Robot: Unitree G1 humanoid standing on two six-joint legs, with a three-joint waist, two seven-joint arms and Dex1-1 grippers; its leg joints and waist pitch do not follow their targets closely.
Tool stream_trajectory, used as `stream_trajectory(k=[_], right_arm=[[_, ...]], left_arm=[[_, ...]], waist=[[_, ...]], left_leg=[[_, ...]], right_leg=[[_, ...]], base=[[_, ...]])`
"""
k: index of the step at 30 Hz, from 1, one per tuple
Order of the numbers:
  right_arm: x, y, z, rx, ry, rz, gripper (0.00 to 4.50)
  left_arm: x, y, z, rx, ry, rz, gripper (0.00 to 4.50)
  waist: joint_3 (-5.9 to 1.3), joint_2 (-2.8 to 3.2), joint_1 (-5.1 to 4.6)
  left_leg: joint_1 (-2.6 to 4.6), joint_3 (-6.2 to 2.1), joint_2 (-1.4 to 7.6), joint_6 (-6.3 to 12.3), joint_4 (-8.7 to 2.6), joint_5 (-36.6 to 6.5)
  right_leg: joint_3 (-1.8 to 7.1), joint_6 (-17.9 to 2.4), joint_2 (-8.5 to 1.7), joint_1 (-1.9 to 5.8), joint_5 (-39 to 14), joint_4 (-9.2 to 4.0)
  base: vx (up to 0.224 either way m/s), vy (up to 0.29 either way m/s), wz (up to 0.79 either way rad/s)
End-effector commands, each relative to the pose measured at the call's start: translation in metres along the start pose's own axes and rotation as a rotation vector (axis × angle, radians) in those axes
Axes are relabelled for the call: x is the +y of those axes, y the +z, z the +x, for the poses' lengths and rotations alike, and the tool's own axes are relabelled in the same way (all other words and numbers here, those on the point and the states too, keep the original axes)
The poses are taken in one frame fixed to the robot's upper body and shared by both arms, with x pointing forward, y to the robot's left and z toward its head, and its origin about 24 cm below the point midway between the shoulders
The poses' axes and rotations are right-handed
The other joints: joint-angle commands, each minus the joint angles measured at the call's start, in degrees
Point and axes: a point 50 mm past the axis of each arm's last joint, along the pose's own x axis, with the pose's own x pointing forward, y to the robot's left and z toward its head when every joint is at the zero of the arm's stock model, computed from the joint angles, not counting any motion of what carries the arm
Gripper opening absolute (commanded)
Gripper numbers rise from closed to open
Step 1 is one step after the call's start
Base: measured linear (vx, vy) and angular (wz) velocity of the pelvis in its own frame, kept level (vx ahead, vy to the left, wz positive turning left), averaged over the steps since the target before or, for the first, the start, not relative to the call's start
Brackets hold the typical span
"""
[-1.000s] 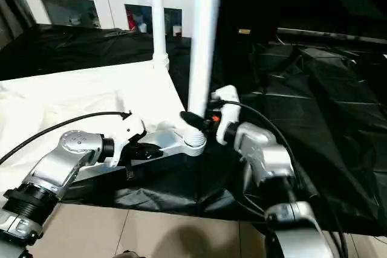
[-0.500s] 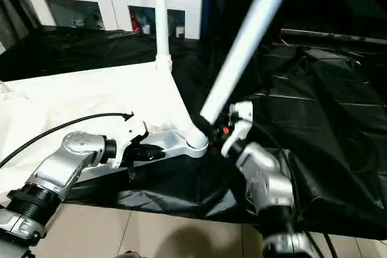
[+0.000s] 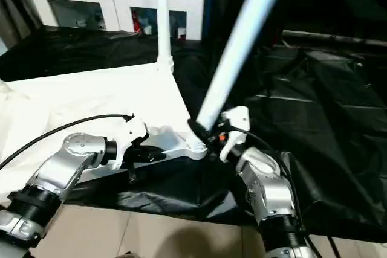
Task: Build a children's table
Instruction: Rotate table base
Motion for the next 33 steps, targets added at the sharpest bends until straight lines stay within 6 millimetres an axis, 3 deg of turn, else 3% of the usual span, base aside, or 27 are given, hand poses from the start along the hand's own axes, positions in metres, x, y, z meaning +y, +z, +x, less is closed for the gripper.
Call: stream_trajectory(k=[1,4,9,12,13,14,15,16,17,18,20,22,33], right_arm=[[0.009,-0.036,-0.004,0.223,0.066,0.040,1.89],[0.011,-0.033,0.000,0.271,0.140,0.020,1.89],[0.012,-0.031,-0.002,0.318,0.235,0.005,1.89],[0.010,-0.032,-0.004,0.339,0.268,0.024,1.89],[0.009,-0.034,-0.006,0.351,0.291,0.031,1.89],[0.009,-0.035,-0.007,0.358,0.306,0.036,1.89],[0.007,-0.036,-0.007,0.364,0.323,0.039,1.89],[0.007,-0.036,-0.007,0.367,0.333,0.041,1.89],[0.006,-0.037,-0.008,0.374,0.354,0.046,1.89],[0.004,-0.037,-0.009,0.381,0.377,0.054,1.89],[0.002,-0.036,-0.010,0.388,0.399,0.057,1.89],[-0.002,-0.036,-0.011,0.402,0.421,0.047,1.89],[-0.007,-0.036,-0.017,0.465,0.484,0.000,1.89]], left_arm=[[0.005,0.007,-0.007,-0.064,0.053,0.008,0.00],[0.004,0.005,-0.009,-0.060,0.054,0.008,0.00],[0.004,0.006,-0.009,-0.060,0.060,0.007,0.00],[0.005,0.007,-0.008,-0.063,0.056,0.010,0.00],[0.004,0.008,-0.008,-0.068,0.043,0.018,0.00],[0.004,0.009,-0.007,-0.071,0.033,0.022,0.00],[0.003,0.010,-0.006,-0.079,0.013,0.027,0.00],[0.002,0.011,-0.005,-0.084,0.000,0.030,0.00],[0.000,0.013,-0.005,-0.095,-0.030,0.038,0.00],[-0.002,0.015,-0.004,-0.103,-0.071,0.045,0.00],[-0.005,0.016,-0.005,-0.105,-0.117,0.050,0.00],[-0.007,0.017,-0.006,-0.094,-0.171,0.056,0.00],[0.005,0.017,-0.009,-0.049,-0.139,0.095,0.00]], waist=[[-3.06,-0.91,0.17],[-3.09,-1.53,-0.02],[-3.31,-1.70,0.03],[-3.34,-1.26,0.00],[-3.43,-0.62,0.20],[-3.37,-0.87,0.08],[-3.47,-0.31,0.26],[-3.47,-0.77,0.12],[-3.51,-0.78,0.19],[-3.55,-0.23,0.11],[-3.60,-0.18,0.13],[-3.66,0.79,0.19],[-3.53,0.64,0.06]], left_leg=[[0.61,-2.59,4.78,0.55,-4.99,-13.00],[0.77,-2.48,4.80,0.62,-5.02,-12.74],[0.81,-2.40,4.78,0.68,-4.92,-12.55],[0.86,-2.34,4.70,0.79,-4.80,-12.70],[1.00,-2.40,4.72,0.61,-4.71,-12.97],[0.94,-2.36,4.75,0.55,-4.79,-13.16],[1.01,-2.47,4.80,0.32,-4.79,-13.17],[0.92,-2.42,4.79,0.35,-4.81,-13.37],[0.98,-2.40,4.78,0.39,-4.77,-13.40],[1.03,-2.40,4.78,0.24,-4.77,-13.70],[1.03,-2.33,4.77,0.34,-4.69,-13.91],[1.11,-2.42,4.88,-0.16,-4.70,-14.99],[1.38,-2.44,4.94,-1.08,-4.89,-17.79]], right_leg=[[4.07,-8.97,-5.74,1.93,-19.03,-4.84],[4.11,-9.24,-5.62,1.84,-17.50,-4.75],[4.10,-9.72,-5.56,1.93,-14.94,-4.53],[4.11,-10.13,-5.48,1.95,-14.68,-4.66],[4.11,-10.38,-5.56,1.93,-14.61,-4.59],[4.09,-10.36,-5.48,1.94,-14.64,-4.76],[4.08,-10.64,-5.45,1.98,-13.87,-4.56],[4.03,-10.95,-5.36,2.10,-13.14,-4.56],[4.02,-11.15,-5.37,2.07,-12.91,-4.51],[4.00,-11.56,-5.30,2.06,-12.30,-4.51],[3.98,-12.26,-5.19,2.17,-10.88,-4.41],[3.91,-13.07,-5.13,2.16,-10.25,-4.26],[3.97,-13.53,-5.21,2.22,-12.22,-4.57]], base=[[0.000,0.000,0.00],[0.000,0.000,0.00],[0.000,0.000,0.00],[0.000,0.000,0.00],[0.000,0.000,0.00],[0.000,0.000,0.00],[0.000,0.000,0.00],[0.000,0.000,0.00],[0.000,0.000,0.00],[0.000,0.000,0.00],[0.000,0.000,0.00],[0.000,0.000,0.00],[0.000,0.000,0.00]])
